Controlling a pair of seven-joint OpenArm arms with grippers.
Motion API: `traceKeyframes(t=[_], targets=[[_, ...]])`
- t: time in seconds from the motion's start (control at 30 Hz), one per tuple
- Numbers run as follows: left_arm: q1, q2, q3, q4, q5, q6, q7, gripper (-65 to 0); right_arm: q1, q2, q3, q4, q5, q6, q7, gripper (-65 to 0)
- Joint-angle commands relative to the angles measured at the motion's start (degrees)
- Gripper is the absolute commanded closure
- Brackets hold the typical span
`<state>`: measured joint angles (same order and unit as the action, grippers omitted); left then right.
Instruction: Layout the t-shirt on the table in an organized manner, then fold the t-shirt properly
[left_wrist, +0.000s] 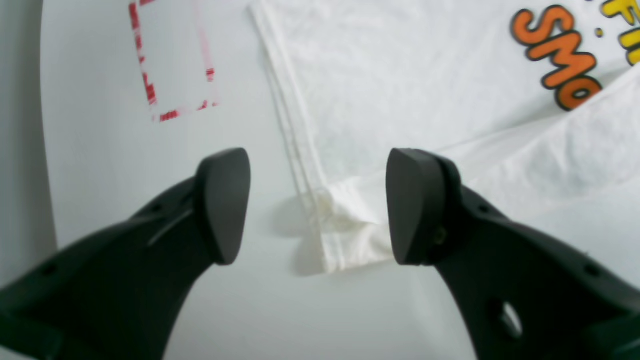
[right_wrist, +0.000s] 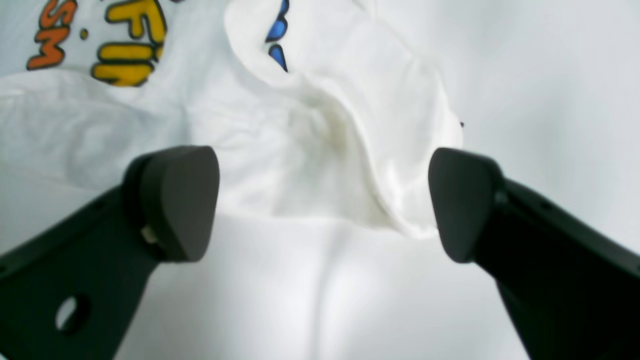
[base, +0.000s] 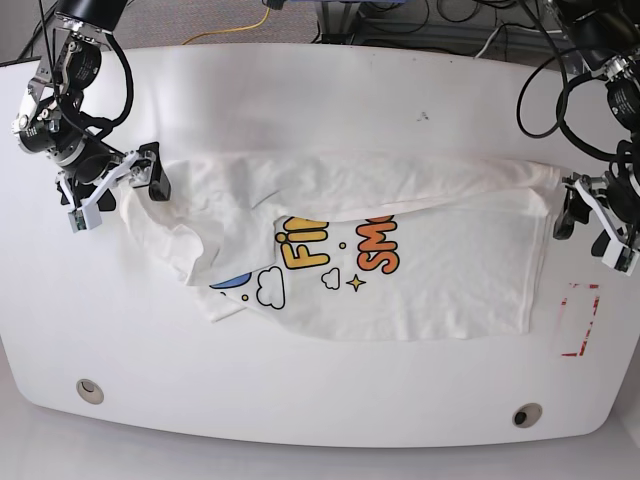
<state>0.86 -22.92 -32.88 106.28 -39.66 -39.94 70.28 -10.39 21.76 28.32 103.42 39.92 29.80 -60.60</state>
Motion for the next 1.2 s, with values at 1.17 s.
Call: traceKeyframes(t=[1.17], targets=[[7.0,-3.15,-1.62,0.84,7.44,-0.06,-8.87,-40.1,5.34,-1.23,-1.46,-27.06,-17.64,10.2,22.49,-45.0]])
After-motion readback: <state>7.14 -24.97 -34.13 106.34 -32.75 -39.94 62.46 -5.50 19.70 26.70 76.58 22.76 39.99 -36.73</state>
